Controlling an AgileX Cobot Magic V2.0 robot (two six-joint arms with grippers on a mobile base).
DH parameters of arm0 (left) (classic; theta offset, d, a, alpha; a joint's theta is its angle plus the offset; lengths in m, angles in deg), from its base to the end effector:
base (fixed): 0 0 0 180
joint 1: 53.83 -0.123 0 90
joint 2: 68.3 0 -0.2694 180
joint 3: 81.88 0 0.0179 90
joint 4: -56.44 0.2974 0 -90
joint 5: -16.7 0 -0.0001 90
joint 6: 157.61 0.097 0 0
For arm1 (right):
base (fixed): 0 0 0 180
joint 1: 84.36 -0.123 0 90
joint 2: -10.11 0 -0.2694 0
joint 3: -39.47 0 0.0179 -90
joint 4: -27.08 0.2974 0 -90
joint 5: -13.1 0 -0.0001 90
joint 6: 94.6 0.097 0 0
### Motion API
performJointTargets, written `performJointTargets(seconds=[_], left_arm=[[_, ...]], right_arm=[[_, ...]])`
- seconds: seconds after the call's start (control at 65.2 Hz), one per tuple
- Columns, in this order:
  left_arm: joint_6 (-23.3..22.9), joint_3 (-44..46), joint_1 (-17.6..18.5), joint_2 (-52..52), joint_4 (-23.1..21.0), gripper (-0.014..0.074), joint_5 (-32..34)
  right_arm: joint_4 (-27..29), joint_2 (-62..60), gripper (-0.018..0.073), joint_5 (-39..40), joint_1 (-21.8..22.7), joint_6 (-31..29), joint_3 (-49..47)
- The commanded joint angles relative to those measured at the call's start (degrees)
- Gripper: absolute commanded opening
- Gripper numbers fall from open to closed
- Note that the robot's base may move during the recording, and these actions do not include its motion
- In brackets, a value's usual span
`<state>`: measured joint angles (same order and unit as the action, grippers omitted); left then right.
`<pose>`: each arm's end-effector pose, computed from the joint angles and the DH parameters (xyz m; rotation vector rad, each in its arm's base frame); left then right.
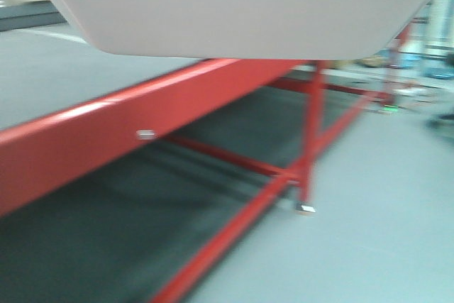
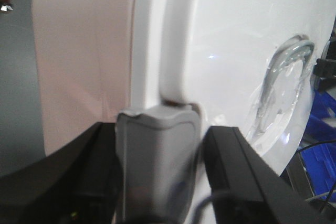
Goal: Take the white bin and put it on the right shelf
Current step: 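Carry the bin with both grippers past the red table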
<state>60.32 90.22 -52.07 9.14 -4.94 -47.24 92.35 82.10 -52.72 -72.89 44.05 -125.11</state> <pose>0.2797 -0.0852 0.3898 0.4930 2.0815 -1.0406 0.2652 0.0282 0.3753 -0.2861 2.0585 0.9763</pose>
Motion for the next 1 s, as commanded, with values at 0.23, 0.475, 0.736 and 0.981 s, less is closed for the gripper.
performJointTargets(seconds=[0.23, 0.475, 0.736, 0.981], left_arm=[[0.25, 2.04, 1.33, -1.67, -9.16, 0.0176, -2.18], [0.25, 2.04, 1.33, -1.67, -9.16, 0.0176, -2.18], [0.25, 2.04, 1.33, -1.67, -9.16, 0.0176, -2.18], [0.25, 2.04, 1.33, -1.67, -9.16, 0.0176, -2.18]], right_arm=[[10.80, -1.53, 0.0328, -6.92, -0.92, -0.59, -2.25], [10.80, -1.53, 0.0328, -6.92, -0.92, -0.59, -2.25], [10.80, -1.53, 0.0328, -6.92, -0.92, -0.59, -2.25], [10.80, -1.53, 0.0328, -6.92, -0.92, -0.59, -2.25]])
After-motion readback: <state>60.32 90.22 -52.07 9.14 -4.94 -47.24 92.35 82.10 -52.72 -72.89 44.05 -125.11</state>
